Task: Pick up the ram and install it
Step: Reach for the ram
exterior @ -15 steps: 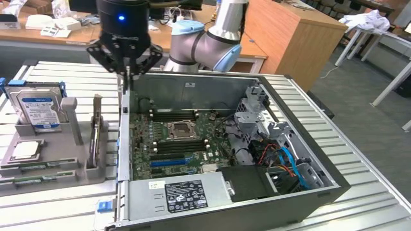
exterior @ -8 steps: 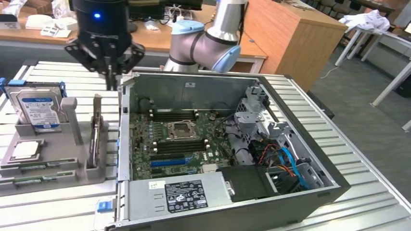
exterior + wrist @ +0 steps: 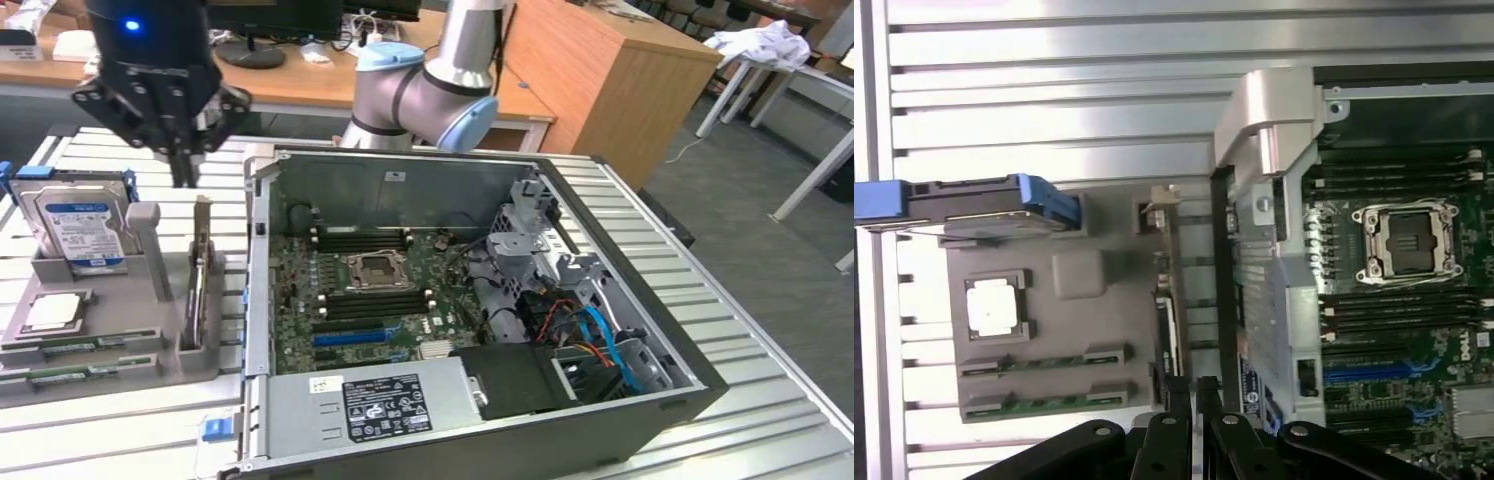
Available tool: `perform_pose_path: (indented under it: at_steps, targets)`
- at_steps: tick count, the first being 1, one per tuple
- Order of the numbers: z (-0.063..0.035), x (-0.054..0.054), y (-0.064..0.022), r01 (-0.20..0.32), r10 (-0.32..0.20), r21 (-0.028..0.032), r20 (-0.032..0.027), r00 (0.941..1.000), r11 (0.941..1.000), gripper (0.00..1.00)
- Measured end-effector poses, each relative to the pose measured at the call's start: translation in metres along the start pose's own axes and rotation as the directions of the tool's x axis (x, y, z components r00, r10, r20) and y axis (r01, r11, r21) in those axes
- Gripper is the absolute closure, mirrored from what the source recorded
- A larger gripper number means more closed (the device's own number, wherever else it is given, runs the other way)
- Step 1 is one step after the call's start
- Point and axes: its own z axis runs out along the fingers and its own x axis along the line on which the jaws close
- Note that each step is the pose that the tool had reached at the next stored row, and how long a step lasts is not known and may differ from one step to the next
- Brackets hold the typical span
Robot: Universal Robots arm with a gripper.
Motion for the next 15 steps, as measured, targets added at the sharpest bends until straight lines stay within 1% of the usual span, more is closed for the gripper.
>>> perform_pose_path:
  at_steps: [15]
  targets:
    - [-0.0001, 0.068, -0.0052, 0.0, 0.0, 0.0, -0.0001, 1.0, 1.0, 0.83]
